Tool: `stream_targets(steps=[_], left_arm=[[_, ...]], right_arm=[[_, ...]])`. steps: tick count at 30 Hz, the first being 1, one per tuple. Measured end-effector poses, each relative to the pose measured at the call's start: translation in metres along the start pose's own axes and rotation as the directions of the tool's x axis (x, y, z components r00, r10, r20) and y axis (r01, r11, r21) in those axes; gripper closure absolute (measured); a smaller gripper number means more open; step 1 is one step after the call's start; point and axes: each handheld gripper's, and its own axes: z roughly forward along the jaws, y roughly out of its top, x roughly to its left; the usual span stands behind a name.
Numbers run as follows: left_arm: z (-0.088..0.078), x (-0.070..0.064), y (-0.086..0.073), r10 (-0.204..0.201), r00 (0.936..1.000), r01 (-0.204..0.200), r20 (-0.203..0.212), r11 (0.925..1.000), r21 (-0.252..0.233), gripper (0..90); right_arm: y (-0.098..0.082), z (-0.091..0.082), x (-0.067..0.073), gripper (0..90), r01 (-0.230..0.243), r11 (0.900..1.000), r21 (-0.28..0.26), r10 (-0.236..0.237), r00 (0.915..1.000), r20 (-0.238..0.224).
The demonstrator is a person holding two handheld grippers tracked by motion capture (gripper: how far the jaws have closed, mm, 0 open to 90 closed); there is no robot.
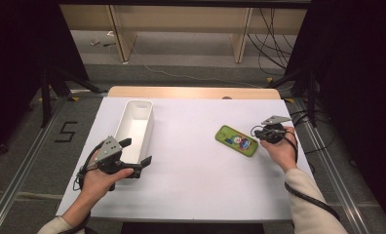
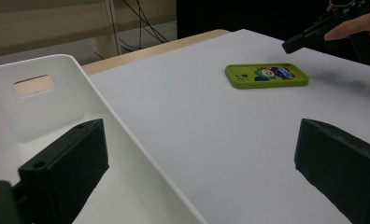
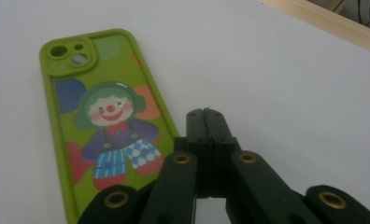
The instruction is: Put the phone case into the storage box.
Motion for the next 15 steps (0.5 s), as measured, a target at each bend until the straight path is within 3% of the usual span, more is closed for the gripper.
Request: stream_targets(steps=[15], left_arm=[[0.000, 0.000, 0.000, 0.001, 1.0000, -0.001, 0.001, 1.0000, 0.000, 2.4]], right_arm=[[-0.008, 0.013, -0.004, 90.0, -0.002, 0.997, 0.078, 0.003, 0.9999, -0.015]])
